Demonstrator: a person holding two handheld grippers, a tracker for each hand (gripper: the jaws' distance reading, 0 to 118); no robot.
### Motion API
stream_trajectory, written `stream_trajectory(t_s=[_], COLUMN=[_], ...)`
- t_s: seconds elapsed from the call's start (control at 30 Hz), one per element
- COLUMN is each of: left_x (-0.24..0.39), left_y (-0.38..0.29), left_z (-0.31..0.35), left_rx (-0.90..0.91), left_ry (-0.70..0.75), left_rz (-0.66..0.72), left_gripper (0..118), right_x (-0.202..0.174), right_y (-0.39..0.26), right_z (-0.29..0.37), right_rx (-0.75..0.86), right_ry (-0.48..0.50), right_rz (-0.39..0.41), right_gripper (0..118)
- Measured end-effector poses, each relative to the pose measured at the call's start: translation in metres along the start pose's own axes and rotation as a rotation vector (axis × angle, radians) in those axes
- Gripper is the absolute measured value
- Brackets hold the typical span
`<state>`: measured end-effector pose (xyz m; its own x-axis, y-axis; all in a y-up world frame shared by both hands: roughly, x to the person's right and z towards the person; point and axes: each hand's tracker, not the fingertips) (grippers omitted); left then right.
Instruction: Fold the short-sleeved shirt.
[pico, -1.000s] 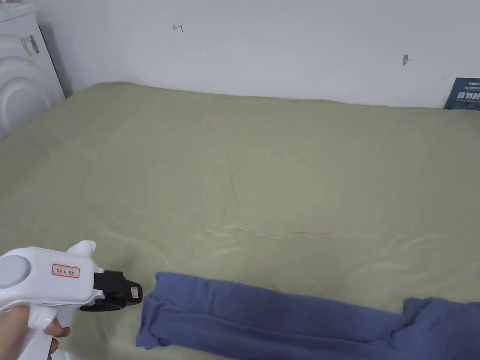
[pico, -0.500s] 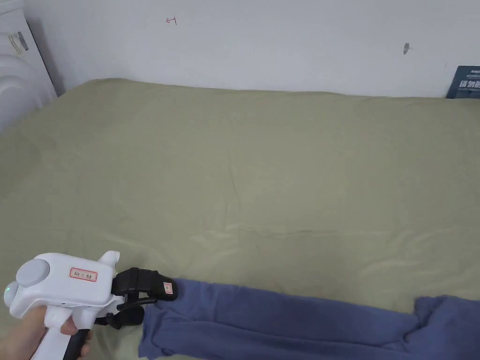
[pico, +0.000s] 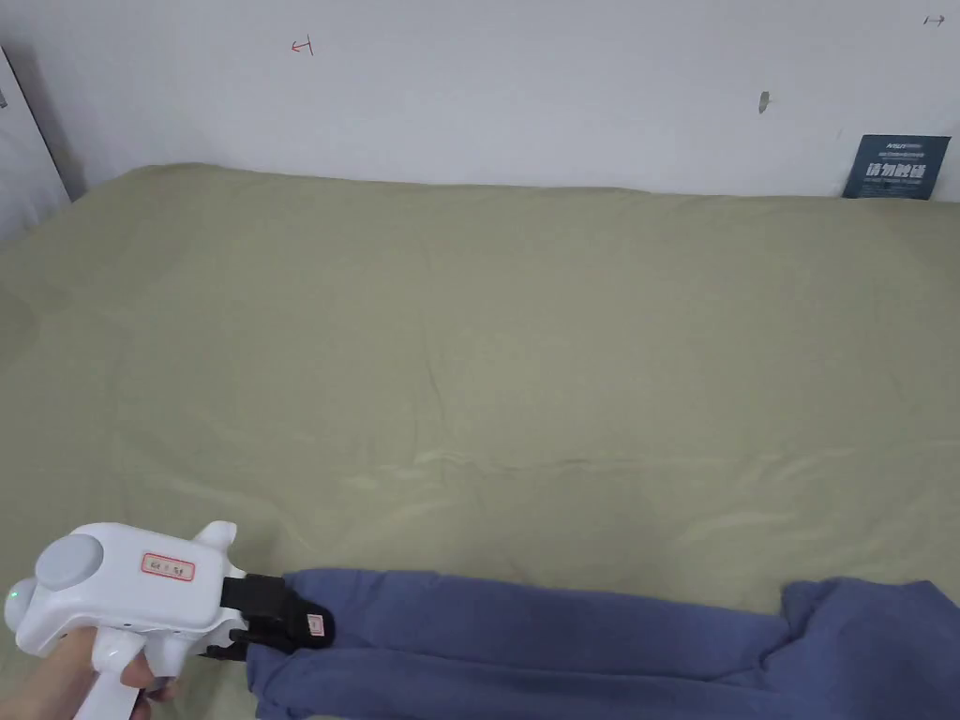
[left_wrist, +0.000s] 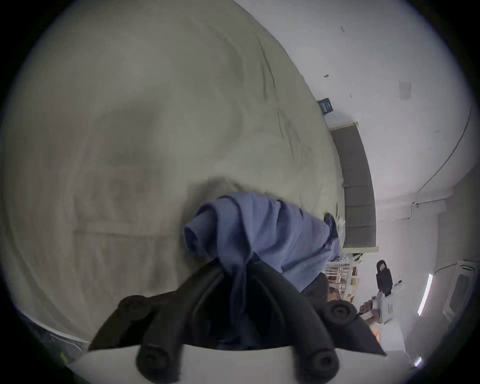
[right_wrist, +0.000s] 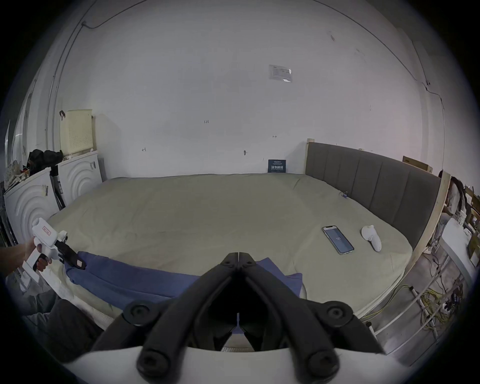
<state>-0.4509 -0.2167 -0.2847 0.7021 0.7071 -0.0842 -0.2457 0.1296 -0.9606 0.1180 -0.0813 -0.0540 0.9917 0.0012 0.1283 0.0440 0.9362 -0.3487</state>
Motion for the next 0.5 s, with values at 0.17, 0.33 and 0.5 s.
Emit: stream_trajectory(t_s=[0.17, 0.33, 0.5], left_x=[0.0, -0.007, 0.002], left_y=[-0.004, -0.01, -0.019], left_z=[0.028, 0.065, 0.099], left_rx=[0.073, 0.164, 0.184], left_ry=[-0.013, 0.045, 0.101], left_rz=[0.042, 0.086, 0.04], left_gripper=[8, 7, 7], right_x=[0.004, 0.006, 0.005], right_y=[0.003, 0.006, 0.013], right_z=[0.0, -0.003, -0.007], right_rx=[0.006, 0.023, 0.043], right_ry=[0.008, 0.028, 0.04], right_rz=[-0.018, -0.003, 0.015], right_gripper=[0, 0, 0])
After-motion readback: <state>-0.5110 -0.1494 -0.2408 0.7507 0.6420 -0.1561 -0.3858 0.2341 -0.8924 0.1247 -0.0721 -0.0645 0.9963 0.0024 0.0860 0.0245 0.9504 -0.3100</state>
